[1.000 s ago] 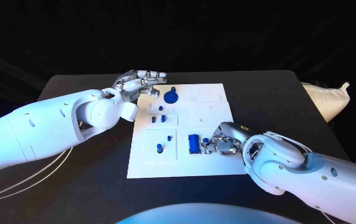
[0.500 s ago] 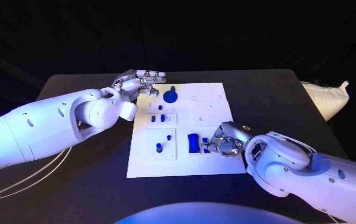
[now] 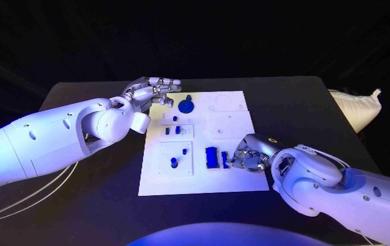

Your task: Assemble the parts on the task board

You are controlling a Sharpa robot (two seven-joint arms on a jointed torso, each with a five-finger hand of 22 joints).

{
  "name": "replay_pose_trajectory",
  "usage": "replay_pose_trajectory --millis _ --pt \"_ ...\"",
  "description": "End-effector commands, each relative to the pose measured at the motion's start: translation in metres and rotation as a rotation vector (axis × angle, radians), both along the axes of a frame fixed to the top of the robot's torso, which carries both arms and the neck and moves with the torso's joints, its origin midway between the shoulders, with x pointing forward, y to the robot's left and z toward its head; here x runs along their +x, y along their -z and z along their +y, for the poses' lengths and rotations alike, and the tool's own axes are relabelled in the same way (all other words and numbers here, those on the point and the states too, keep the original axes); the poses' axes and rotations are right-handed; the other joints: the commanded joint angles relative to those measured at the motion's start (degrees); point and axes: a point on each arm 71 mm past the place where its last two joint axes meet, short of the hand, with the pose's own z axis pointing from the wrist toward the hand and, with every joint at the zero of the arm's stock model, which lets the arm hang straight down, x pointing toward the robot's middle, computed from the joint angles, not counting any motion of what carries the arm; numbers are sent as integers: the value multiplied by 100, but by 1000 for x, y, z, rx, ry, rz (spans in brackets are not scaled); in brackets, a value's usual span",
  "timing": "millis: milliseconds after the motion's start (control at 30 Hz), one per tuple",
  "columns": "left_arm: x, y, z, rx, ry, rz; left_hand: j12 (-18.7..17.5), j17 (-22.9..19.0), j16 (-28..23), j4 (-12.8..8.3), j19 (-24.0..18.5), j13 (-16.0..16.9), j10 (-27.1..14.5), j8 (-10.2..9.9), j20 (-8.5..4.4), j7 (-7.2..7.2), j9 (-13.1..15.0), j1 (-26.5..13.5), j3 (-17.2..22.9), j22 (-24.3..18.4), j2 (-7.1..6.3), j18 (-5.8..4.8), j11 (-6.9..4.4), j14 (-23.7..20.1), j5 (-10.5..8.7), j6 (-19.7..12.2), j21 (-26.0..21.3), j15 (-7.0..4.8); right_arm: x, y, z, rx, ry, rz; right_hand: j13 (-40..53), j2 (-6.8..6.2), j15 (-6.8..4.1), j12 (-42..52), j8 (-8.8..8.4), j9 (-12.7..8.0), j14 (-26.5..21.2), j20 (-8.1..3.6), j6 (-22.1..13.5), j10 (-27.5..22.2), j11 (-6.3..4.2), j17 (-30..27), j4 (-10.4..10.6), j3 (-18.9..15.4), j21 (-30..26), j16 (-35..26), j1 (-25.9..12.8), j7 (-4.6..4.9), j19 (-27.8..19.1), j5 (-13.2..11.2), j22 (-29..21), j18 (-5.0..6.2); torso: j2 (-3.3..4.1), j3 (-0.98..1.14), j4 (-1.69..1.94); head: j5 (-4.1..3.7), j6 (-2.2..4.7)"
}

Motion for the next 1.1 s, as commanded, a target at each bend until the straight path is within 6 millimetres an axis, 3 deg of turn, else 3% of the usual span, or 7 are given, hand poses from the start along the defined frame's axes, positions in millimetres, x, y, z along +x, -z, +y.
replay_pose_trajectory --millis 33,267,400,567,733,967,1100 --pt "-1 -1 -3 -11 24 -5 31 -5 -13 -18 -31 -3 -50 -40 14 7 -3 -31 -32 -5 36 64 1 -40 22 -36 -29 3 0 2 2 -16 -24 0 -3 51 -31 -37 -35 9 453 -4 17 -11 -5 697 -109 40 -3 -10 234 1 3 -246 244 -79 1 2 8 -4 1" --pt "0 -1 -2 -10 22 -6 35 -3 -10 -16 -31 -3 -56 -41 16 7 -3 -35 -34 -7 40 63 1 -40 23 -40 -32 5 3 3 1 -4 -7 -16 -16 58 -27 -67 -49 11 452 -3 8 -23 0 688 -181 42 -8 -17 380 9 -1 -333 241 -78 -5 -7 0 -4 8" --pt "0 -1 -2 -10 20 -6 35 -3 -10 -16 -31 -3 -56 -41 16 7 -3 -35 -34 -7 40 63 1 -40 23 -40 -32 5 5 1 -2 65 36 -27 -82 101 16 -190 -187 -45 434 19 -188 -68 62 601 -17 -31 -49 -74 250 91 -34 -68 192 -67 -21 -5 -9 -5 39" --pt "-1 2 -1 -8 15 -5 38 -35 -25 -15 -32 -3 -57 -40 16 7 -3 -37 -35 -7 42 63 1 -51 24 -41 -33 5 9 6 -12 245 134 62 -192 58 77 -396 -317 -106 399 72 -354 -166 135 436 45 -104 -195 -187 280 177 -156 5 8 -24 -88 -19 -3 -24 100" --pt "-2 10 1 -18 -7 13 64 -217 -150 -8 -83 -2 -74 -37 24 10 -1 -59 -53 -27 45 62 5 -182 24 -45 -76 13 20 3 -21 451 183 95 -565 35 133 -1032 -389 -193 317 130 -482 -421 197 90 108 -259 -491 -439 334 243 -388 372 -350 63 -232 -47 -14 -52 173" --pt "-2 26 4 -42 -66 50 189 -520 -663 -37 -534 -3 -124 -10 61 28 1 -49 -122 -203 86 62 31 -742 23 -43 -424 51 54 -2 -39 716 254 68 -1388 182 184 -2266 -392 -356 128 183 -675 -892 261 -705 -7 -325 -1248 -1104 722 323 -898 425 -1211 250 -511 -109 -62 -49 261" --pt "-7 40 7 -52 -116 68 251 -662 -876 -48 -646 0 -100 12 70 21 4 -34 -152 -278 119 63 25 -846 25 -18 -536 59 73 -2 -45 831 287 45 -1866 209 231 -2891 -383 -471 -108 225 -835 -1176 327 -1564 -99 -352 -2082 -1895 905 390 -1416 385 -2114 424 -619 -119 -97 -72 369"
